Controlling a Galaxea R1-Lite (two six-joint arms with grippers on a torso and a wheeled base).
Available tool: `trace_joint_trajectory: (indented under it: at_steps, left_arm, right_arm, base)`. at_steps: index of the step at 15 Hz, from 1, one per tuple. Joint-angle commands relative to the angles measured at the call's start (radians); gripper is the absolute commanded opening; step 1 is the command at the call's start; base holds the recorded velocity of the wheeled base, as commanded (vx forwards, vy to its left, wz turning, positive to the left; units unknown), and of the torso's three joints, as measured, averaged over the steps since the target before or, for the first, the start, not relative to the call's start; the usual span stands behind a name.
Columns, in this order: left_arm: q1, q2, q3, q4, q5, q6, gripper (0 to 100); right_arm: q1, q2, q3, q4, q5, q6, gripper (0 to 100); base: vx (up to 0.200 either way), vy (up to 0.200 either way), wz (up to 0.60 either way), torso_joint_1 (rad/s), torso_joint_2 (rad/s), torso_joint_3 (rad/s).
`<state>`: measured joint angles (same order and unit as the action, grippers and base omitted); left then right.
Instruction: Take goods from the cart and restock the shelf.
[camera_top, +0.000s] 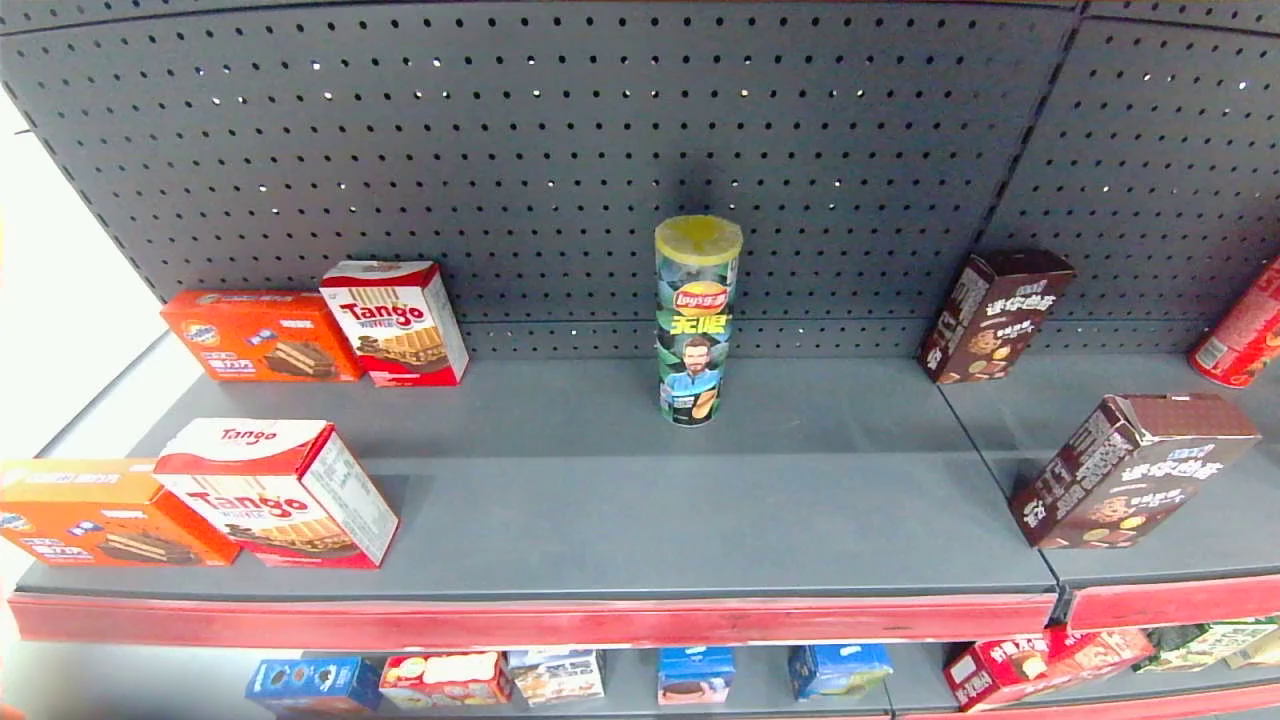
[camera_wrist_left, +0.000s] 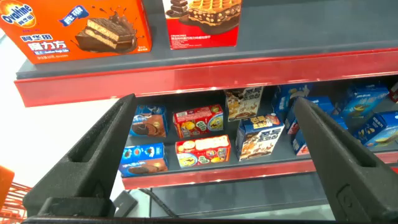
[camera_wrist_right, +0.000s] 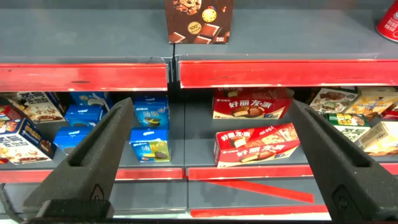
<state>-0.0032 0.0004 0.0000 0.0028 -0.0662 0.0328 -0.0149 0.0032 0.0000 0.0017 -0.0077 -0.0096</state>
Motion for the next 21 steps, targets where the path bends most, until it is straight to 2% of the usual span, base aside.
trace_joint_trajectory:
  at_steps: [1,5,17,21]
  left_arm:
    - [0.000,0.000,0.000,0.000,0.000,-0.001,100]
    - [0.000,0.000,0.000,0.000,0.000,-0.001,100]
    - [0.000,0.000,0.000,0.000,-0.001,0.001,100]
    - [0.000,0.000,0.000,0.000,-0.001,0.001,100]
  right_arm:
    - [0.000,0.000,0.000,0.000,0.000,0.000,100]
    - [0.000,0.000,0.000,0.000,-0.005,0.003,100]
    - [0.000,0.000,0.000,0.000,-0.008,0.002,100]
    - [0.000,0.000,0.000,0.000,-0.008,0.000,100]
  base:
    - [0.000,0.000,0.00,0.000,0.00,0.000]
    - [0.000,0.000,0.00,0.000,0.00,0.000]
    - [0.000,0.000,0.60,0.004,0.00,0.004]
    - [0.000,0.000,0.00,0.000,0.00,0.000]
